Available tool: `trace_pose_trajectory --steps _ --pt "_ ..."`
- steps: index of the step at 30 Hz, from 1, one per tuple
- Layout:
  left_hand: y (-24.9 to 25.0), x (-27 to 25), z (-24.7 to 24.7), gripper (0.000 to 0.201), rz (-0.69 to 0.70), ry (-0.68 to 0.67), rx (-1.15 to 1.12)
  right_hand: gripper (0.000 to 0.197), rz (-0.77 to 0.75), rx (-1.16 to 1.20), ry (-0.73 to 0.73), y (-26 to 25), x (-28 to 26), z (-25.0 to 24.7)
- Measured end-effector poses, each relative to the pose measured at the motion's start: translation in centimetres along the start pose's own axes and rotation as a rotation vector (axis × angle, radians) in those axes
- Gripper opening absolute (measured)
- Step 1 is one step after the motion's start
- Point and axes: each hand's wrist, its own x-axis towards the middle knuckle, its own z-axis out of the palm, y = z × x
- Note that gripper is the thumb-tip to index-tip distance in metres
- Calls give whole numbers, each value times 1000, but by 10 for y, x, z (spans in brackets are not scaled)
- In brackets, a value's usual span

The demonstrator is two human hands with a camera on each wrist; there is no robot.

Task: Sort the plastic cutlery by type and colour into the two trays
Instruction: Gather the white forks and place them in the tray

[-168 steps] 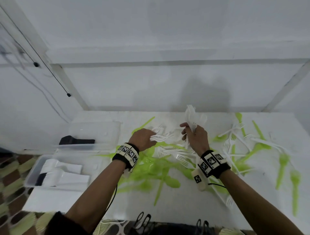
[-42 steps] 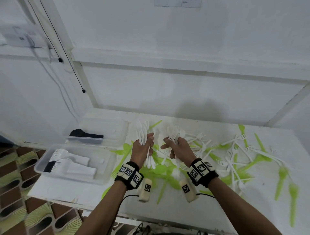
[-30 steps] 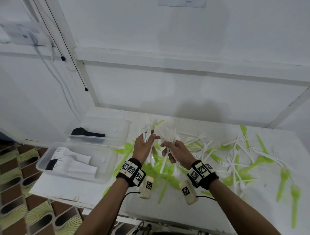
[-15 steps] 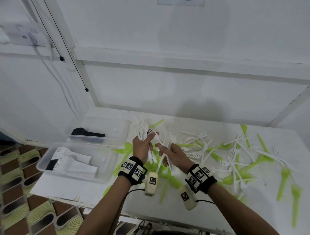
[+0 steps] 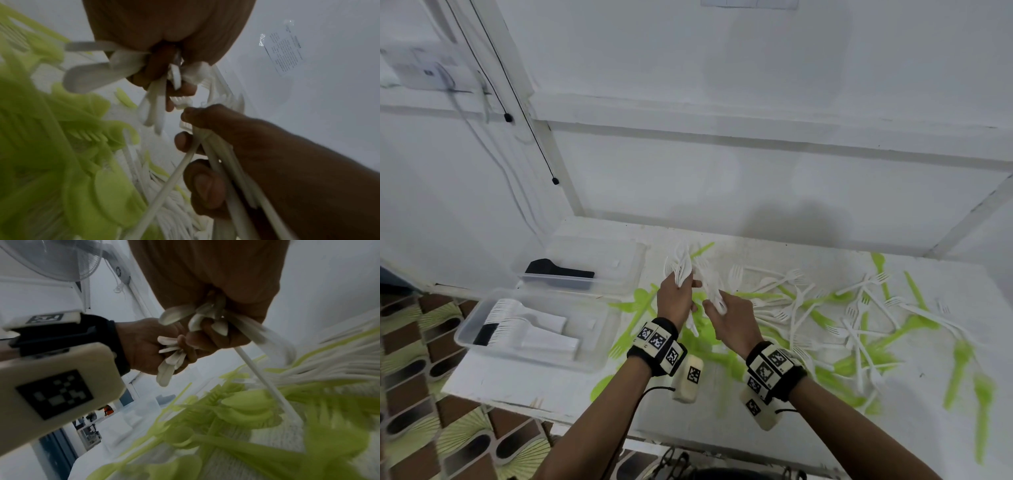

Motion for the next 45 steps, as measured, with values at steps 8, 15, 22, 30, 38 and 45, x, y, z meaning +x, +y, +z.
trace_pose_trajectory --steps 8,15,22,30,38,45 --pt "-6 0 3 12 -1 130 -66 38 45 -88 92 14 4 12" --pt "-6 -6 9 37 25 25 -144 55 -48 -202 -45 -8 12 0" --pt "-6 1 6 32 2 57 -169 75 -31 -132 -386 -16 21 -15" --pt "9 19 -6 30 3 90 -178 71 -91 -130 -394 -34 21 -18" --pt "13 10 -3 37 18 67 -185 79 -121 -109 -445 -34 27 -22" --pt "-3 15 -4 35 -34 117 -254 75 -83 -142 -537 -37 33 -19"
